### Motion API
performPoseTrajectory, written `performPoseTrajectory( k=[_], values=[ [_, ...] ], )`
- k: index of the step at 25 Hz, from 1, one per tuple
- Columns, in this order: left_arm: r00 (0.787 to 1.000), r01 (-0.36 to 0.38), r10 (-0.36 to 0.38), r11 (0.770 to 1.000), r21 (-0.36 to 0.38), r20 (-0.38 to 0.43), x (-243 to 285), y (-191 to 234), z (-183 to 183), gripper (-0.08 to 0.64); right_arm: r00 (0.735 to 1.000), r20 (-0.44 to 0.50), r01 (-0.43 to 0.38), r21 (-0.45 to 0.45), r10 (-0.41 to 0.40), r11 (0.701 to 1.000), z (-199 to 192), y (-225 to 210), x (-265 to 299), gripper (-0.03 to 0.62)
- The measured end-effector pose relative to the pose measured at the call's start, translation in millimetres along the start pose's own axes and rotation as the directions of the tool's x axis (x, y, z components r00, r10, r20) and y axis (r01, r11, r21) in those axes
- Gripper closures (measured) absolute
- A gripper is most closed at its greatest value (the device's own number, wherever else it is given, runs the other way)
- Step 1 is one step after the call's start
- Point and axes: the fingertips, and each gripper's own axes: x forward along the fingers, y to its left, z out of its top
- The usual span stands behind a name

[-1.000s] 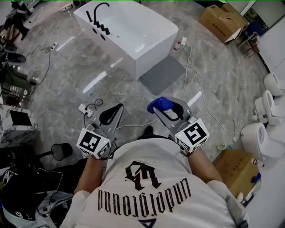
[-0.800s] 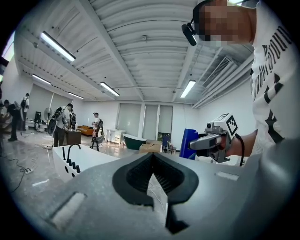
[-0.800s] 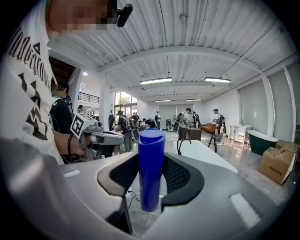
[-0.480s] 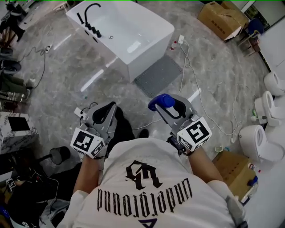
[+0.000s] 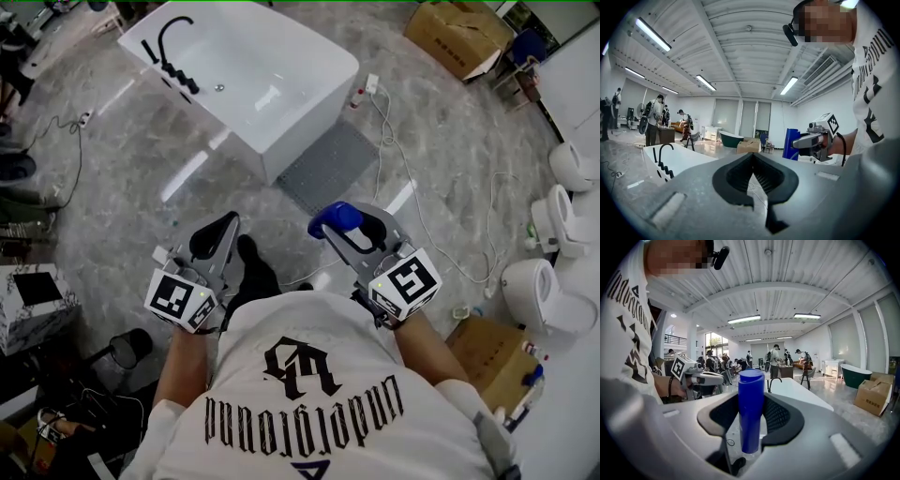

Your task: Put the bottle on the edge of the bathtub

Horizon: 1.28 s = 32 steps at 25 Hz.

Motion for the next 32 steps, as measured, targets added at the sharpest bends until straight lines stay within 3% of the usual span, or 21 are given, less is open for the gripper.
performPoseTrajectory(
  k=[16, 23, 32],
  values=[
    [0.998, 0.059, -0.059, 0.998, 0.015, 0.003, 5, 217, 37, 0.552, 0.999, -0.006, 0.050, -0.025, -0.050, 0.998, 69, -27, 218, 0.436],
    [0.998, 0.060, -0.060, 0.998, 0.003, 0.006, 3, 256, 39, 0.552, 0.999, -0.020, 0.029, -0.043, -0.030, 0.999, 81, -24, 264, 0.436],
    [1.000, 0.020, -0.020, 1.000, -0.001, -0.016, 20, 293, 38, 0.552, 0.999, -0.029, -0.020, -0.031, 0.019, 0.999, 79, -54, 310, 0.436]
  ],
)
